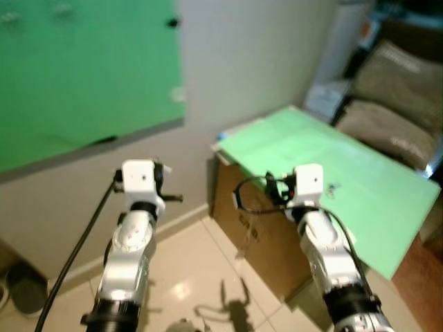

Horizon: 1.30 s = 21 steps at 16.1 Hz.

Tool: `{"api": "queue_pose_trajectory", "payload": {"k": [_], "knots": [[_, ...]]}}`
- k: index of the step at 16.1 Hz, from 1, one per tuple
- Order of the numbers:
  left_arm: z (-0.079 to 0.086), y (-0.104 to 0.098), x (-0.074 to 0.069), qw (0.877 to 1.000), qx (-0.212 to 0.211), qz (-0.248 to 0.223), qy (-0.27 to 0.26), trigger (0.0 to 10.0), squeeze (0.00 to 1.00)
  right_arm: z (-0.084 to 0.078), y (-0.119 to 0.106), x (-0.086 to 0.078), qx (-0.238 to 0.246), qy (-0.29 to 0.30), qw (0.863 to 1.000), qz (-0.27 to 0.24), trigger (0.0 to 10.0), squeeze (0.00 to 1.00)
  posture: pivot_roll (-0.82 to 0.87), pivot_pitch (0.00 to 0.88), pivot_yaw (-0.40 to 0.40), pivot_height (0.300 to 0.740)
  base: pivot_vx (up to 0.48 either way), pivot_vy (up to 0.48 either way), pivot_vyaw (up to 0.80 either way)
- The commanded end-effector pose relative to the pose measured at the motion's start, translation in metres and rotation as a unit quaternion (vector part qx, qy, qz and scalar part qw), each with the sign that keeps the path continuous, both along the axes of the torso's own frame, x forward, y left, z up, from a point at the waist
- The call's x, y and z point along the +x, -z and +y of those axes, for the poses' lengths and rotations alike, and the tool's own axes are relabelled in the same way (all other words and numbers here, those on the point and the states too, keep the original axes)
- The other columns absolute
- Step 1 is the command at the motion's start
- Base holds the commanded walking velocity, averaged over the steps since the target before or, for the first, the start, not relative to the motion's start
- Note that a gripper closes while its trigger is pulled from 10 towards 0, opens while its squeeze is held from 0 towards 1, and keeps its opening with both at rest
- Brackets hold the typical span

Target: Hang keys on a hook

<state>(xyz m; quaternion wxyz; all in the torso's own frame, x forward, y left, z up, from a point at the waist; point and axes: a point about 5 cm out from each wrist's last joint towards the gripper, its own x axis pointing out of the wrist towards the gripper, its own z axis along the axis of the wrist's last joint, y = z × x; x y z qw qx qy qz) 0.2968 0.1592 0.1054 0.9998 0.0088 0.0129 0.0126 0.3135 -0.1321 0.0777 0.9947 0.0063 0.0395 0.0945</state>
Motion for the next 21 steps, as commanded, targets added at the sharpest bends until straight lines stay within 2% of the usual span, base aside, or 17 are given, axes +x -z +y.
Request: {"api": "queue_pose_trajectory", "payload": {"k": [1, 12, 13, 14, 15, 19, 21], "knots": [[0.0, -0.002, 0.002, 1.0, 0.003, -0.006, -0.01, 10.0, 0.0, 0.001, -0.004, 0.003, 0.0, -0.009, 1.0, -0.007, 10.0, 0.0, 0.07, 0.0, -0.057, 0.74, 0.0, 0.0, 0.6], [-0.002, -0.013, 0.001, 0.998, 0.039, -0.037, -0.013, 10.0, 0.0, 0.014, -0.005, 0.007, 0.006, -0.048, 0.999, -0.007, 10.0, 0.0, 0.1, 0.0, -0.071, 0.74, 0.0, 0.0, 0.55], [-0.002, -0.014, 0.002, 0.998, 0.052, -0.037, -0.016, 10.0, 0.0, 0.014, -0.005, 0.007, 0.007, -0.051, 0.999, -0.007, 10.0, 0.0, 0.1, 0.0, -0.071, 0.74, 0.0, 0.0, 0.52], [-0.001, -0.016, 0.002, 0.994, 0.098, -0.043, -0.022, 10.0, 0.0, 0.017, -0.006, 0.006, 0.019, -0.063, 0.998, -0.013, 10.0, 0.0, 0.1, 0.0, -0.071, 0.74, 0.0, 0.0, 0.48], [0.0, -0.017, 0.001, 0.995, 0.086, -0.049, -0.029, 10.0, 0.0, 0.019, -0.008, 0.006, 0.02, -0.069, 0.997, -0.017, 10.0, 0.0, 0.1, 0.0, -0.072, 0.74, 0.0, 0.0, 0.46], [0.007, -0.015, 0.002, 0.993, 0.1, -0.039, -0.05, 10.0, 0.0, 0.022, -0.005, 0.005, 0.024, -0.073, 0.997, -0.013, 10.0, 0.0, 0.1, 0.0, -0.069, 0.74, 0.0, 0.0, 0.46], [0.005, -0.016, 0.002, 0.992, 0.11, -0.041, -0.039, 10.0, 0.0, 0.021, -0.003, 0.003, 0.024, -0.074, 0.997, -0.012, 10.0, 0.0, 0.1, 0.0, -0.068, 0.74, 0.0, 0.0, 0.46]]}}
